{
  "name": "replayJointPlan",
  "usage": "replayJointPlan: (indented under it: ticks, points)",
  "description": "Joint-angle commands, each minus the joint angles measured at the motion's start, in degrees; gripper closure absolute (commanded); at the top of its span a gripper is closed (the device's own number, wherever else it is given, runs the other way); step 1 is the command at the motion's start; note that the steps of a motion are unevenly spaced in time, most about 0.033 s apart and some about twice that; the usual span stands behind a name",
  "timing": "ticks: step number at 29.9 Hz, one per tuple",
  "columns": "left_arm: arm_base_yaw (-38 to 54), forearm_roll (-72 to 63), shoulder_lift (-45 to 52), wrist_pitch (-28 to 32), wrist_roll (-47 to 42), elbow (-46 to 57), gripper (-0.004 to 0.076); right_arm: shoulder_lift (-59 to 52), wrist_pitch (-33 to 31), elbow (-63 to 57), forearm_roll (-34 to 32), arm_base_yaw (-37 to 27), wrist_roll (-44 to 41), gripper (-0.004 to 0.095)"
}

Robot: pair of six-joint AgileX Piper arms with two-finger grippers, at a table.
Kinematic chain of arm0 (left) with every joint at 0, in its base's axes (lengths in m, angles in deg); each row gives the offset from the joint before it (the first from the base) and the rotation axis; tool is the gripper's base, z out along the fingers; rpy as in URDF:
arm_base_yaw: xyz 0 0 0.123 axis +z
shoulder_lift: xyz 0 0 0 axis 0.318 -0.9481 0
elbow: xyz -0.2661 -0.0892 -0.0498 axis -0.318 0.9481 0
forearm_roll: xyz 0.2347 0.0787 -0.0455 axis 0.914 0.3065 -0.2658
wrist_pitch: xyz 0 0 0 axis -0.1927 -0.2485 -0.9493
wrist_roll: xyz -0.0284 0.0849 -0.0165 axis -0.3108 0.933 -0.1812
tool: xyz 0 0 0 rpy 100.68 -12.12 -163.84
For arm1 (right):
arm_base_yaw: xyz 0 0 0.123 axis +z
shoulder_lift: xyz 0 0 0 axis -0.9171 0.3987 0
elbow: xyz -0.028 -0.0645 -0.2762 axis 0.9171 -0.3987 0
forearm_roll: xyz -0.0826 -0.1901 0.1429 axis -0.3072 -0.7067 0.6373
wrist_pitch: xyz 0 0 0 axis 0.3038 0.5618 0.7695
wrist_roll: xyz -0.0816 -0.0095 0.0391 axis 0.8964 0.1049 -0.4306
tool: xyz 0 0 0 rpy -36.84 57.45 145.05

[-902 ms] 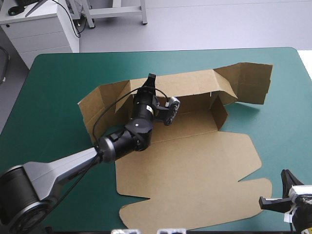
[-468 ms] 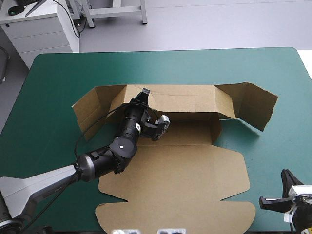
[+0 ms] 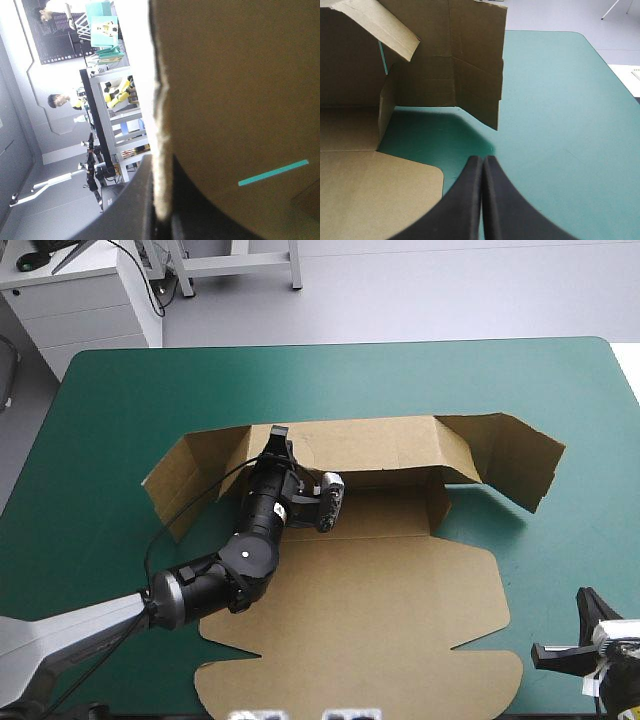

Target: Fold the box

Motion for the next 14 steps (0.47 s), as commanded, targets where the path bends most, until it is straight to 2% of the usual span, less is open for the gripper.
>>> replayJointPlan:
  ticks: [1, 9, 14]
  points:
    - [-0.35, 0.94, 2.21, -4.15, -0.93, -1.11, 0.0731, 1.30, 4.11, 1.42, -0.35, -0.55, 0.38, 0.0927]
    - [-0.80, 2.26, 2.21, -4.63, -0.93, -1.11, 0.0731, 2.02, 3.39, 1.64, -0.68, -0.55, 0.38, 0.0927]
    - [-0.80, 1.86, 2.21, -4.40, -0.93, -1.11, 0.0731, 9.99, 0.21, 6.73, -0.16, -0.55, 0.24, 0.0927]
